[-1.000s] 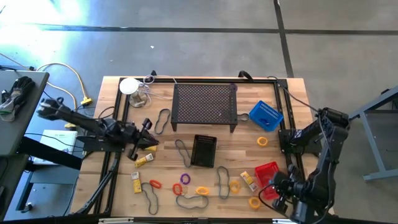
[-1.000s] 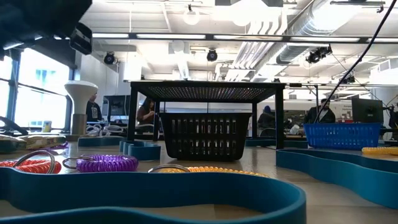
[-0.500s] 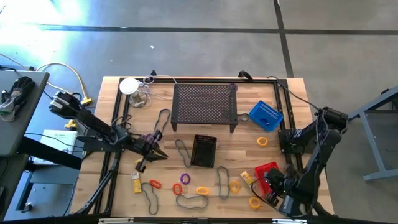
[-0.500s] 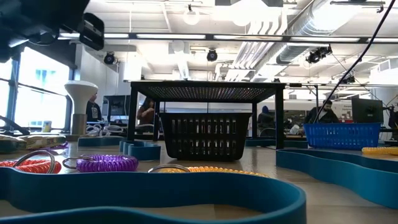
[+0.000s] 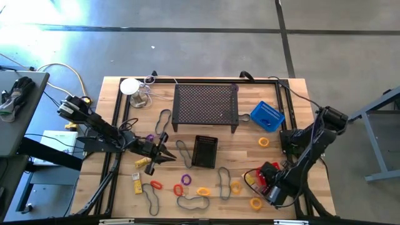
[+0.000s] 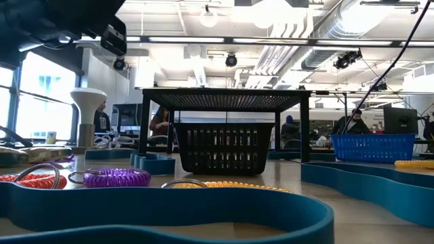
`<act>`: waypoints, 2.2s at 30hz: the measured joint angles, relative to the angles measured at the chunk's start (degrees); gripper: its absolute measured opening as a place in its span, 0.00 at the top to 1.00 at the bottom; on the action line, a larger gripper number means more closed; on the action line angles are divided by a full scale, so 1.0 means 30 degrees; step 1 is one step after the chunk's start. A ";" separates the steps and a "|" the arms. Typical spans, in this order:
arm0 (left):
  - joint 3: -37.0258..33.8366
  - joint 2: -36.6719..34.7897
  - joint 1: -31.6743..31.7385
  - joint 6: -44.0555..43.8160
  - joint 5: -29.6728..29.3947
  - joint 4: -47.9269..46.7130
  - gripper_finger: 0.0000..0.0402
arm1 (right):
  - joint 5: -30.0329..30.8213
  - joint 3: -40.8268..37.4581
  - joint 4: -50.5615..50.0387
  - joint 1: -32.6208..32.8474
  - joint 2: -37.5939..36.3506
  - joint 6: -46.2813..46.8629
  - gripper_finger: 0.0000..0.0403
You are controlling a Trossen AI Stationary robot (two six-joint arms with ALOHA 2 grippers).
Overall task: Pick & Place Office Desk Supplies
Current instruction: Put the blue rubber band into the orange bin, then put the yellow spring keychain into the blue bin
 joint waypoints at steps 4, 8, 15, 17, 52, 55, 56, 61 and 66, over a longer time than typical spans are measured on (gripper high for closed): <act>0.0007 -0.0007 -0.0067 -0.0064 0.0051 -0.0121 0.93 | -0.0044 0.0000 0.0057 -0.0269 0.0000 -0.0679 0.85; 0.0007 -0.0007 -0.0402 0.0496 0.0053 -0.0108 0.93 | -0.0010 0.0000 0.0215 -0.0263 0.0000 -0.1276 0.74; 0.0007 -0.0007 -0.0989 0.2326 0.0054 -0.0041 0.93 | -0.0019 0.0000 0.0261 -0.0182 0.0000 -0.3532 0.59; 0.0007 -0.0007 -0.1091 0.2372 0.0054 -0.0041 0.93 | -0.0113 0.0000 0.0208 -0.0260 0.0000 -0.4086 0.58; 0.0022 -0.0007 0.0099 -0.1648 0.0041 -0.0302 0.93 | -0.1946 0.1679 -0.2884 -0.1398 -0.0043 -0.7938 0.58; 0.0022 -0.0007 0.0185 -0.3399 0.0010 -0.0605 0.93 | -0.1970 0.1869 -0.3002 -0.1562 -0.0051 -0.9070 0.59; 0.0022 -0.0007 0.0182 -0.3715 0.0010 -0.0620 0.93 | -0.1967 0.1915 -0.2999 -0.1607 -0.0051 -0.9268 0.59; 0.0097 -0.0007 0.0020 -0.3485 -0.0029 -0.0798 0.93 | -0.2399 0.1938 -0.2925 -0.1643 -0.0051 -1.0398 0.62; 0.1136 -0.0007 -0.1020 -0.0870 -0.1664 -0.0988 0.90 | -0.3207 0.1938 -0.3014 -0.2130 -0.0051 -1.1693 0.64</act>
